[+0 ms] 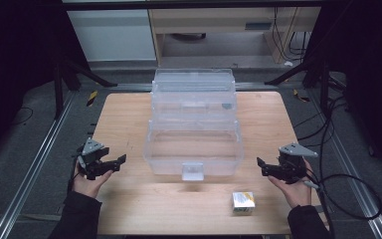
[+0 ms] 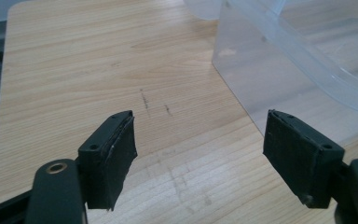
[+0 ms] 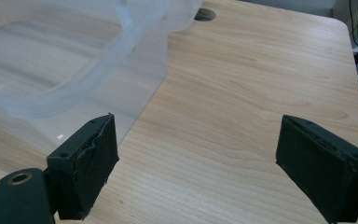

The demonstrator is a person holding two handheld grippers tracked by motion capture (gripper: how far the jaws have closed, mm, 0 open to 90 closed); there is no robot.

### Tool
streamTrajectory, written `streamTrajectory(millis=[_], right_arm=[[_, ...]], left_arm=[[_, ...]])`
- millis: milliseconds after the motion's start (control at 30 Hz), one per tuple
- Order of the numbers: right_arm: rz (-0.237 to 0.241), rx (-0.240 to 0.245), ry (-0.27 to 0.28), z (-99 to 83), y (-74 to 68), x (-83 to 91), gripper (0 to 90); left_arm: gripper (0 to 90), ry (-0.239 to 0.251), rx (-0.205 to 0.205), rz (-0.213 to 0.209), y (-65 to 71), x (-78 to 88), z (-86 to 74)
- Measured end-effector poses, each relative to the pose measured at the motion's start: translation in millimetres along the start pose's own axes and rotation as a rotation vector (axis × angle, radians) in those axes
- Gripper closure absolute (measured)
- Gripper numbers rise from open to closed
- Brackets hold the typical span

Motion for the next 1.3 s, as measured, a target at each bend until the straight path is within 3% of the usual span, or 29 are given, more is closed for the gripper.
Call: streamTrajectory(millis=[167, 333, 767, 933, 1300], right_arm=[[0.004, 0.026, -0.016, -0.5, -6.5, 0.0, 13.6], [0.017, 0.033, -0.03, 1.0, -12.7, 3.2, 14.5], [0.047, 0.045, -0.045, 2.1, -37.7, 8.3, 13.3], [0.064, 0.071, -0.043, 1.0, -47.8, 7.9, 13.1], [0.109, 0.067, -0.062, -11.0, -64.3, 14.7, 14.3]], left_arm=[[26.6, -0.012, 0.017, -0.024, 5.2, -1.6, -0.5], [27.1, -0.017, 0.005, -0.03, 7.1, -2.1, -0.7], [29.8, -0.056, -0.009, -0.021, 8.4, -8.2, -6.5], [29.6, -0.067, -0.017, -0.021, 10.4, -8.9, -7.2], [29.2, -0.074, -0.016, -0.016, 11.0, -7.1, -8.0]])
Point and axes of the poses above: each handheld gripper's, and its own axes: x roughly backward along the jaws, z roughly out of its top, y roughly to its right, the point moved 7 cm from there along -x, roughly forward along the jaws, and after that the axes turned 1 degree about -x, right-handed, at the moved point
